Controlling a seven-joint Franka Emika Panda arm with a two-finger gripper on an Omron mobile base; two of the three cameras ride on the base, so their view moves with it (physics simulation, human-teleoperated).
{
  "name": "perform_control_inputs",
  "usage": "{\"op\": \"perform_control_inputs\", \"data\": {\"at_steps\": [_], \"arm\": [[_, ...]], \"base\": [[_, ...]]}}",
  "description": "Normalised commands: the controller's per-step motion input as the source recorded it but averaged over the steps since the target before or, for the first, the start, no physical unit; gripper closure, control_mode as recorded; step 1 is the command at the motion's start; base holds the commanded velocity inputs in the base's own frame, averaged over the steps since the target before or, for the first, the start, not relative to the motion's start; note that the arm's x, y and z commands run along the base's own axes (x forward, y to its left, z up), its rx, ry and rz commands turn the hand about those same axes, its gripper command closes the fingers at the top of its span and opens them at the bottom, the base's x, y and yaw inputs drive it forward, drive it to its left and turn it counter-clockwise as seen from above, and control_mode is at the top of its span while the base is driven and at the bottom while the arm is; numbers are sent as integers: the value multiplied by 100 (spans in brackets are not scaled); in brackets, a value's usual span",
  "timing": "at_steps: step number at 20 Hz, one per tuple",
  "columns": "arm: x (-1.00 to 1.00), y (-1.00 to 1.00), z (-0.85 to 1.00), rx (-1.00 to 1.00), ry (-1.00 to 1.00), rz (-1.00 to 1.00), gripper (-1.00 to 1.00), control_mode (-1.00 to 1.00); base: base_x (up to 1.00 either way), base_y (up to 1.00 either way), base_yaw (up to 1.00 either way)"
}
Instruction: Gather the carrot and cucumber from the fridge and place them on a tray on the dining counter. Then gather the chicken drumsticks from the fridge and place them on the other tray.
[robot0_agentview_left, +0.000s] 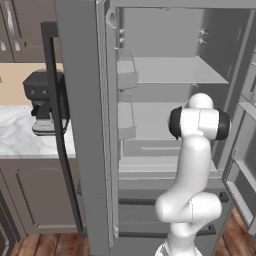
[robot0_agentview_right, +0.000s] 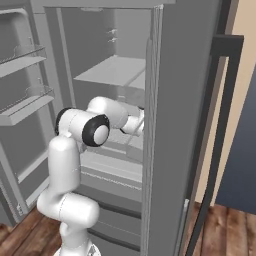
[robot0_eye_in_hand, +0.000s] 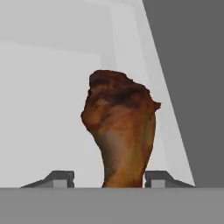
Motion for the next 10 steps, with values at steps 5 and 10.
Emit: {"op": "perform_control_inputs", "data": {"at_steps": [5,10], "arm": [[0,-86,-100,9,28,0,100,-100],[-10,-21,-100,6,35,-3,100,-100]], "base": [[0,0,0],[0,0,0]]}}
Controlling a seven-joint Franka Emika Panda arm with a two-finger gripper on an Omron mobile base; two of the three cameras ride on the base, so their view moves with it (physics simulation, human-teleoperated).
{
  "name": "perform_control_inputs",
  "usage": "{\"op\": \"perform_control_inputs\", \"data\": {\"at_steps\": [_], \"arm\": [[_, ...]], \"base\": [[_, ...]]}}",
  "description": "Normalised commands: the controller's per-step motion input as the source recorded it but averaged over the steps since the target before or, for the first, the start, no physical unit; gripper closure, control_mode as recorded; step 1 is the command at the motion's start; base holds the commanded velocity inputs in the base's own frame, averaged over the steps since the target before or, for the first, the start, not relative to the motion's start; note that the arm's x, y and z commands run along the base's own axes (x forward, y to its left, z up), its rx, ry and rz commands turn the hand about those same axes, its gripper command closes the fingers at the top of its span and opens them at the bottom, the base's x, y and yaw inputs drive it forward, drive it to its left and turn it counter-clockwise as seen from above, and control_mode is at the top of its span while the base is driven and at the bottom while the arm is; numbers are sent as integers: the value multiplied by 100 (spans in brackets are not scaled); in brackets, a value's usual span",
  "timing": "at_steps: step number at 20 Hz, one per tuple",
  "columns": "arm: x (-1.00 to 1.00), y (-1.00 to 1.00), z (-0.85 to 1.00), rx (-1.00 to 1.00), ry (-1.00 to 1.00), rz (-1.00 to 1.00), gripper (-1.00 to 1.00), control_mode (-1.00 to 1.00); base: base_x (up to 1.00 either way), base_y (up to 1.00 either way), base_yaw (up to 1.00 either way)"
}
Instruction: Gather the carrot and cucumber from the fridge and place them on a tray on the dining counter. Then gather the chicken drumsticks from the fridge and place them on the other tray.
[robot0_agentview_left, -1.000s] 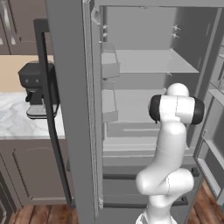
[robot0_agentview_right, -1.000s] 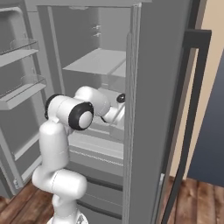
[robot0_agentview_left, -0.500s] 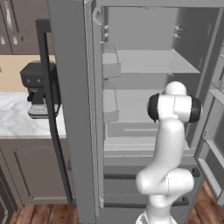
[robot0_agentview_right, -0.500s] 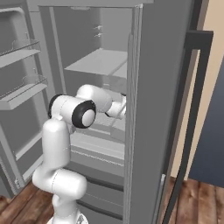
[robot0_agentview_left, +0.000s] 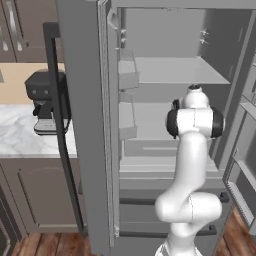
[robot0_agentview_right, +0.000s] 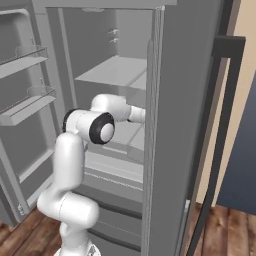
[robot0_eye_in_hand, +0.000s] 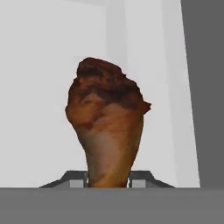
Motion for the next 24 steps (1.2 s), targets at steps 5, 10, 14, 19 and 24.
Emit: {"op": "perform_control_inputs", "data": {"at_steps": [5,10,14,19,24], "arm": [[-59,0,-100,27,9,-11,100,-100],[-56,5,-100,30,-6,-7,100,-100],[-51,65,-94,10,-20,-1,100,-100],[-77,98,-78,0,-34,0,100,-100],[-60,100,-59,-6,-29,0,100,-100]], "base": [[0,0,0],[0,0,0],[0,0,0],[0,0,0],[0,0,0]]}}
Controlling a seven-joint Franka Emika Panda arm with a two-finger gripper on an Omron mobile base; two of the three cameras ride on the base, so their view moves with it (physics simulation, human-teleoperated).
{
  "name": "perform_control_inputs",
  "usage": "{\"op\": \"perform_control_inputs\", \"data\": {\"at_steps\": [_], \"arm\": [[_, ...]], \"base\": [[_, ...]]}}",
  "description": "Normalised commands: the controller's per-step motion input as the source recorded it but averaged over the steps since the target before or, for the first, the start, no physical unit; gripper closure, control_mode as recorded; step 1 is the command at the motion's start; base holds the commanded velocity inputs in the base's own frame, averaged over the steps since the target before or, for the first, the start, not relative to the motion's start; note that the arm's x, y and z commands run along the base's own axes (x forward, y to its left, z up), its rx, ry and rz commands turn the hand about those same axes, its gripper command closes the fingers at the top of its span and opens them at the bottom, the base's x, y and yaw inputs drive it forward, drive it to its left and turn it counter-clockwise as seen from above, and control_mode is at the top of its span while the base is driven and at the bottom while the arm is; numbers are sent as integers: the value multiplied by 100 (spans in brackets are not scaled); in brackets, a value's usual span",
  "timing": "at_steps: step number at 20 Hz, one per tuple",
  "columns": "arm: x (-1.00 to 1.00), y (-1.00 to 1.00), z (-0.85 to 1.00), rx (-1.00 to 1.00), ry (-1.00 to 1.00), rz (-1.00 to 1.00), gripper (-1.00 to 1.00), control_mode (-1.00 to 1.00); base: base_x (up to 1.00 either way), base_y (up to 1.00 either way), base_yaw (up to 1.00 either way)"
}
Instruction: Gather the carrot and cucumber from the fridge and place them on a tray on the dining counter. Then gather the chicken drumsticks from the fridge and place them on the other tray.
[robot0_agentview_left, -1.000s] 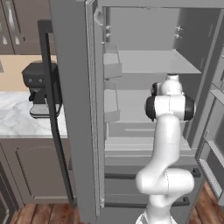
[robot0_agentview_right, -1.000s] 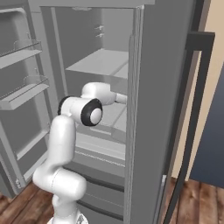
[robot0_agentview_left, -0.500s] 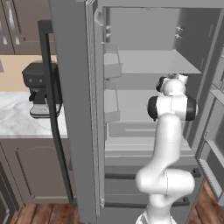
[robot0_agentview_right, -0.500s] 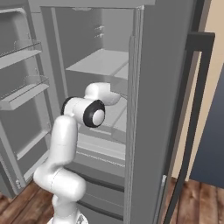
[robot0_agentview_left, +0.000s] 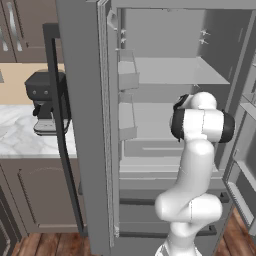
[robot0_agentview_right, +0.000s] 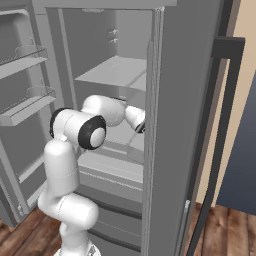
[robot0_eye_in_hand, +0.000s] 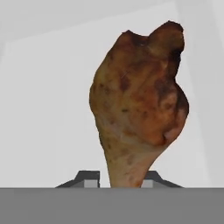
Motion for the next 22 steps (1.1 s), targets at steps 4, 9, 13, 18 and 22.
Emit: {"op": "perform_control_inputs", "data": {"at_steps": [4,9,13,18,22], "arm": [[-63,74,14,-5,-23,0,100,-100],[-98,8,29,-3,-2,0,100,-100],[-100,8,68,0,0,0,100,-100],[-82,32,100,0,1,0,100,-100],[-80,35,100,0,8,0,100,-100]], "base": [[0,0,0],[0,0,0],[0,0,0],[0,0,0],[0,0,0]]}}
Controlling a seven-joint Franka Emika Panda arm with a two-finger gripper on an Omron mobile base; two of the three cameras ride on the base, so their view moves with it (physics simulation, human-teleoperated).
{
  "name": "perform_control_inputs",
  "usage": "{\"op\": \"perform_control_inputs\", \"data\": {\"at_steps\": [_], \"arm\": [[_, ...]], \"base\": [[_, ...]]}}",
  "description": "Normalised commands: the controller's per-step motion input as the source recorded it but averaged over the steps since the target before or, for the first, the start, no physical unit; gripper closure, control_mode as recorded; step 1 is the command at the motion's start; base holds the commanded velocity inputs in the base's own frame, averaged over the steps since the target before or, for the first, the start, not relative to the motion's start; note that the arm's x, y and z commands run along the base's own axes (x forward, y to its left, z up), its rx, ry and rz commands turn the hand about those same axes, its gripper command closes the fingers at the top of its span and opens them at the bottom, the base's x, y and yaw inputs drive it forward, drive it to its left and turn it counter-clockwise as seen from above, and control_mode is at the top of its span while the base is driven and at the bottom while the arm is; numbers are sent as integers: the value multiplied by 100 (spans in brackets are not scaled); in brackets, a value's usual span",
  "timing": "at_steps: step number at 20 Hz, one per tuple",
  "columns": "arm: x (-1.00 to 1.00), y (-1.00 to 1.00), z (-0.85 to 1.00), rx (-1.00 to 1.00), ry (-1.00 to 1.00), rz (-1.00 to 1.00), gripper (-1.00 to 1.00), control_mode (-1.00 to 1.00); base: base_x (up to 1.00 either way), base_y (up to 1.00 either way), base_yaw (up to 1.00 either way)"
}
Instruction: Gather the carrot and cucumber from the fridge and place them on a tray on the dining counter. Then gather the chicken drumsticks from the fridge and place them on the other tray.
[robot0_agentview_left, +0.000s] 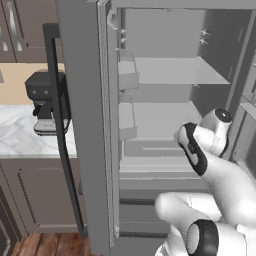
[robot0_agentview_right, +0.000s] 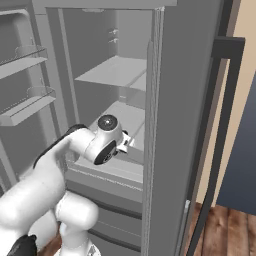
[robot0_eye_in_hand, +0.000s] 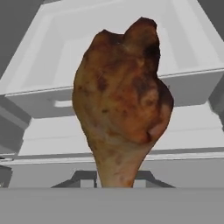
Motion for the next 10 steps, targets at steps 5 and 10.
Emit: {"op": "perform_control_inputs", "data": {"at_steps": [5,10], "arm": [[-97,5,60,0,8,-1,100,-100],[-98,0,19,1,7,-3,100,-100]], "base": [[0,0,0],[0,0,0]]}}
